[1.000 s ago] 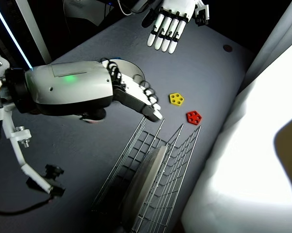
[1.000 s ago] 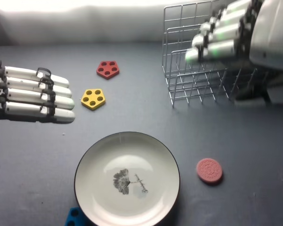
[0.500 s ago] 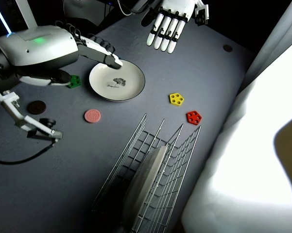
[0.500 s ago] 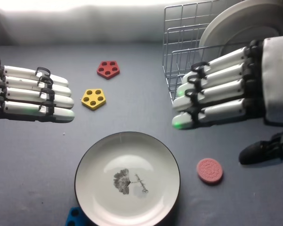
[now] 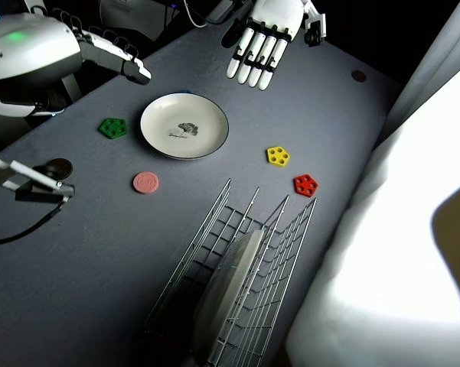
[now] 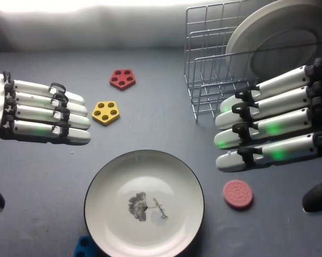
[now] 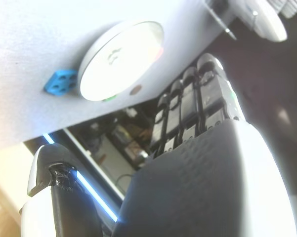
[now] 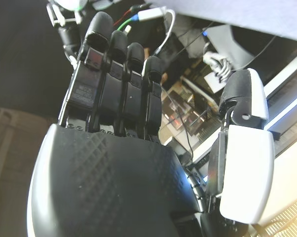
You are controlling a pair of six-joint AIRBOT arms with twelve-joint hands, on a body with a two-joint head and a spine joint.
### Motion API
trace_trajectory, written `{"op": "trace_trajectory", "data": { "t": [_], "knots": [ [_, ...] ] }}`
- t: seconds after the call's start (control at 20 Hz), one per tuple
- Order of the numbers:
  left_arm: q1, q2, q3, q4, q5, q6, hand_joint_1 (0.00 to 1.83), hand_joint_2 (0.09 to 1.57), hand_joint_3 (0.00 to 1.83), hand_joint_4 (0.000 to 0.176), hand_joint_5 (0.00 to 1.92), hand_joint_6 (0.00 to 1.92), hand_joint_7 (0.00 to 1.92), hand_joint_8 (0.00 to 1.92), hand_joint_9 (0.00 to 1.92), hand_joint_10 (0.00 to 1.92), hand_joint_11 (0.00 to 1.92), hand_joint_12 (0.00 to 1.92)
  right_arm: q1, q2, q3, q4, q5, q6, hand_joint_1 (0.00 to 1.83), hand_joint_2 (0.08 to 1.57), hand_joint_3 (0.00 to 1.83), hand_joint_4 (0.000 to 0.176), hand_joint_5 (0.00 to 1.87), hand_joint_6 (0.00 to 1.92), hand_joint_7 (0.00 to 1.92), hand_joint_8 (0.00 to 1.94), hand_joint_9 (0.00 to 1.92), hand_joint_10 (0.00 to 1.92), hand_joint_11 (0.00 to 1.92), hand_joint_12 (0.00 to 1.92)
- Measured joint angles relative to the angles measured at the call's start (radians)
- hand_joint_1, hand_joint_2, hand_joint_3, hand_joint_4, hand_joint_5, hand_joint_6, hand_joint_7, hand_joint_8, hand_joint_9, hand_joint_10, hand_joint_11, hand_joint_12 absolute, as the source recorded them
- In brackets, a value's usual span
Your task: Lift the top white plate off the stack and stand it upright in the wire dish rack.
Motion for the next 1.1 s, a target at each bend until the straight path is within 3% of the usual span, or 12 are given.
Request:
{"op": "trace_trajectory", "data": {
  "t": [0.2, 0.35, 0.65, 0.95, 1.1],
  "knots": [
    [0.0, 0.023, -0.002, 0.0, -0.003, 0.006, 0.42, 0.96, 0.0, 0.0, 0.04, 0.0, 0.05, 0.0, 0.05, 0.0, 0.06, 0.07, -0.003, 0.004, -0.013, 0.012, 0.002, -0.007, 0.76, 0.96, 0.0, 0.005, 0.46, 0.01, 0.46, 0.0, 0.45, 0.0, 0.47, 0.02],
    [0.0, 0.02, -0.003, 0.003, -0.004, 0.007, 0.4, 0.97, 0.0, 0.0, 0.03, 0.0, 0.05, 0.0, 0.05, 0.0, 0.06, 0.07, -0.003, 0.004, -0.013, 0.018, -0.003, -0.008, 0.67, 0.98, 0.01, 0.019, 0.39, 0.0, 0.44, 0.0, 0.42, 0.0, 0.43, 0.0],
    [0.002, 0.009, -0.007, 0.003, -0.004, 0.011, 0.4, 0.97, 0.0, 0.0, 0.03, 0.0, 0.05, 0.0, 0.05, 0.0, 0.06, 0.07, -0.002, 0.004, -0.013, 0.009, -0.007, -0.003, 0.66, 0.99, 0.0, 0.02, 0.39, 0.0, 0.44, 0.0, 0.42, 0.0, 0.43, 0.0],
    [0.002, 0.009, 0.001, 0.002, -0.013, 0.022, 0.41, 0.96, 0.0, 0.0, 0.04, 0.0, 0.05, 0.01, 0.05, 0.0, 0.05, 0.07, 0.086, -0.003, -0.013, -0.047, -0.017, 0.042, 0.63, 0.99, 0.0, 0.01, 0.38, 0.01, 0.43, 0.0, 0.41, 0.0, 0.42, 0.0],
    [0.002, 0.009, 0.001, 0.002, -0.016, 0.022, 0.42, 0.95, 0.0, 0.0, 0.03, 0.0, 0.06, 0.0, 0.05, 0.0, 0.06, 0.07, 0.087, -0.004, -0.013, -0.076, -0.022, 0.047, 0.63, 1.01, 0.0, 0.003, 0.37, 0.0, 0.38, 0.0, 0.36, 0.0, 0.39, 0.0]
  ]
}}
